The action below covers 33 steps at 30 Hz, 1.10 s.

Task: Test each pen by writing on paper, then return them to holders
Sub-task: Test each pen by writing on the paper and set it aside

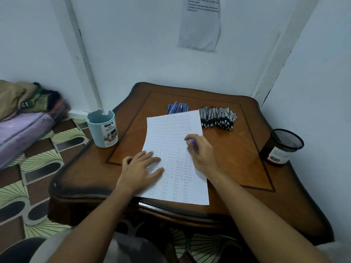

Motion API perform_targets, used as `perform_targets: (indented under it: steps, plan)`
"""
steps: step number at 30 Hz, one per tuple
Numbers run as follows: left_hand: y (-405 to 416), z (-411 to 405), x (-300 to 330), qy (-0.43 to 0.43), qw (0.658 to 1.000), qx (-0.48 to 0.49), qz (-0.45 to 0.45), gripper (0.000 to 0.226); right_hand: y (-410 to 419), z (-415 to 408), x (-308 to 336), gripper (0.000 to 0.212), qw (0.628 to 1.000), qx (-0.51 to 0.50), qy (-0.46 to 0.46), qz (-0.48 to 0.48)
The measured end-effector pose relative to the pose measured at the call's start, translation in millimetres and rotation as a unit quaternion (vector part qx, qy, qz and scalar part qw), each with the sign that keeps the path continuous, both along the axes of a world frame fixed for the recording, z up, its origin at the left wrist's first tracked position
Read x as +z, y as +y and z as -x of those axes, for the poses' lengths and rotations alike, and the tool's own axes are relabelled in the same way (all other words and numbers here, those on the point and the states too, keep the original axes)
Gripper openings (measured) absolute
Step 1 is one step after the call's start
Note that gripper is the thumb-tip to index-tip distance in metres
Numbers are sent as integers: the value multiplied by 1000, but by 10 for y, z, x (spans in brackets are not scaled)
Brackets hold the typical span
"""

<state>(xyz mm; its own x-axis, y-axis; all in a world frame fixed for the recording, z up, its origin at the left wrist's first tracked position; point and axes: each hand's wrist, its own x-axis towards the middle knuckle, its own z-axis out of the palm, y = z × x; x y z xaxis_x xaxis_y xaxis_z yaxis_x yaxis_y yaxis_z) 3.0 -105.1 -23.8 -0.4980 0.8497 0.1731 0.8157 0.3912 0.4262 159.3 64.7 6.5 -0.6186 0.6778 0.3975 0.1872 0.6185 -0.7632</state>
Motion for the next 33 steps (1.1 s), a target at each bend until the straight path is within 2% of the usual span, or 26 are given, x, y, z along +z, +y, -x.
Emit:
perform_targets:
  steps: [2,5,7,9,11,13,16,18,20,27,33]
  plan:
    - [-1,4,-14,-8,1000,0,-9,58,69,47,-154,27,990,0,-87,-108]
    - [25,29,-22,-20,999,6,-39,43,99,46,-295,22,971,2,-207,-116]
    - [34,58,-4,-46,996,23,-78,44,110,49,-302,14,969,2,-221,-108]
    - [13,69,33,-86,982,63,-155,44,109,55,-298,12,970,7,-215,-117]
    - [-19,78,84,-109,960,132,-223,29,115,56,-307,13,967,2,-217,-132]
    - [-57,95,144,-117,933,219,-259,24,122,54,-322,12,963,-4,-225,-146]
    - [-115,218,259,-114,897,331,-269,36,116,63,-300,10,956,-3,-254,-144]
    - [-146,367,311,-122,876,369,-286,48,113,63,-292,10,955,-2,-262,-140]
    - [-145,508,354,-151,864,375,-299,60,120,58,-279,11,955,-5,-264,-139]
    - [-15,723,285,-230,858,346,-301,99,110,80,-249,13,957,-11,-258,-133]
    - [43,883,229,-240,844,355,-321,102,169,138,-144,19,930,3,-330,-160]
